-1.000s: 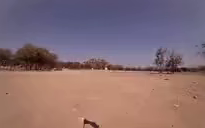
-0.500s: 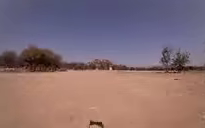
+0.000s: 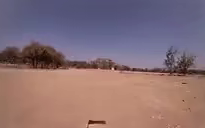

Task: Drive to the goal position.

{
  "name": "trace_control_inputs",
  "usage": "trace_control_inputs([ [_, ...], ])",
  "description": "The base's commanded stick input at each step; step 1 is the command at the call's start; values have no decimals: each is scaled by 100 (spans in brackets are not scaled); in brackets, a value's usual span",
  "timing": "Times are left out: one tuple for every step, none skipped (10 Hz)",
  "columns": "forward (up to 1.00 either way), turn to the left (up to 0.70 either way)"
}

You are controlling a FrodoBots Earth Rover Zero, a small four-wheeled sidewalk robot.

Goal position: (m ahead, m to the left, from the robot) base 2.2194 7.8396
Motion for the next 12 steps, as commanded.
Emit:
trace_control_inputs([
  [100, 3],
  [100, 3],
  [100, 3],
  [100, 18],
  [100, 28],
  [100, 35],
  [100, 37],
  [100, 40],
  [100, 40],
  [100, 26],
  [100, 7],
  [100, 3],
])
